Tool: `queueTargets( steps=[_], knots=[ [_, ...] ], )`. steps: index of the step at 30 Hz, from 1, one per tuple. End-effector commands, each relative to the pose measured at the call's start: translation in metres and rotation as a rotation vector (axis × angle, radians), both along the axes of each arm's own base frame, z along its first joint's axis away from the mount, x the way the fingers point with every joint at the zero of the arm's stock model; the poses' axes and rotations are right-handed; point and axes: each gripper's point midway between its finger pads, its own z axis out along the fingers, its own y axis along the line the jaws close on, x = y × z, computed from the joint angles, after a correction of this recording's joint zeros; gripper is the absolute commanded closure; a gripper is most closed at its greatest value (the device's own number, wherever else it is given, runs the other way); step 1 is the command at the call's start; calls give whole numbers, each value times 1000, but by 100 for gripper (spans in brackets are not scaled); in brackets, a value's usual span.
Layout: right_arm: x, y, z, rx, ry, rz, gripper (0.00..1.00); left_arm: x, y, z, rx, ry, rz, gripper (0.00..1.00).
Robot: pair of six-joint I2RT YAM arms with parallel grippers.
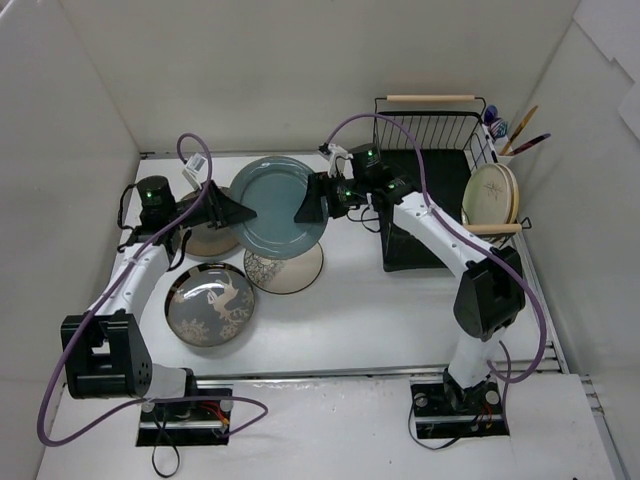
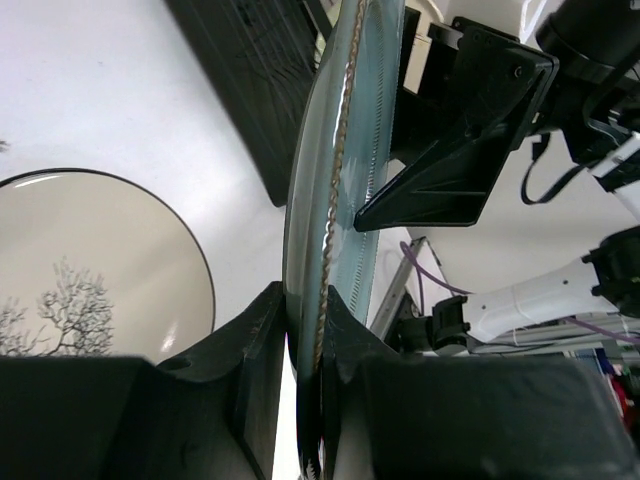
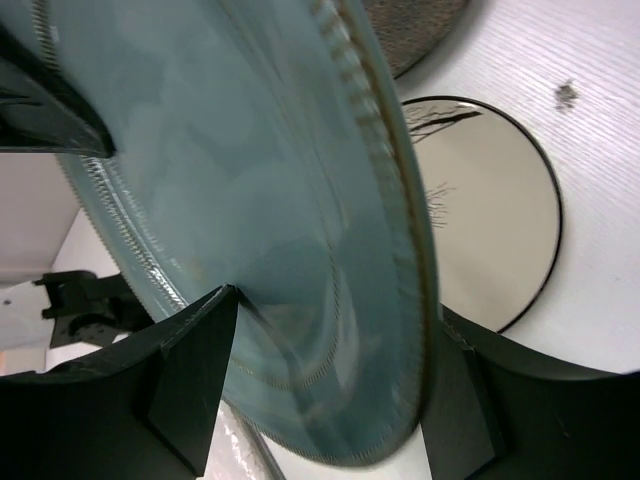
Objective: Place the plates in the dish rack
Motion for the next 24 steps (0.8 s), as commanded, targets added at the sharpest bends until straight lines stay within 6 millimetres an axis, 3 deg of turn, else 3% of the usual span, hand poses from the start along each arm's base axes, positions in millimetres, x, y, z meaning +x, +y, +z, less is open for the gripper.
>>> queueTargets(
  steps=[1, 7, 10, 11, 14, 17, 21, 24],
  knots=[
    [-10, 14, 63, 151, -137, 132, 38, -27, -17, 66, -56, -262, -166, 100],
    [-14, 16, 67, 182, -139, 162, 47, -25, -17, 68, -54, -281, -173, 100],
    [-15, 17, 69, 193, -138, 176, 63, -23, -17, 67, -51, -281, -167, 100],
    [-15, 17, 70, 195, -141, 178, 73, -22, -17, 66, -50, -277, -165, 100],
    [-14, 16, 73, 205, -147, 185, 90, -20, -16, 61, -47, -270, -164, 100],
    [-16, 16, 76, 219, -145, 198, 100, -18, -16, 56, -36, -261, -161, 100],
    [-19, 15, 82, 236, -152, 215, 100, -12, -14, 45, -4, -263, -148, 98],
    [-19, 15, 85, 236, -161, 210, 100, -4, -12, 31, 30, -236, -120, 81]
  ],
)
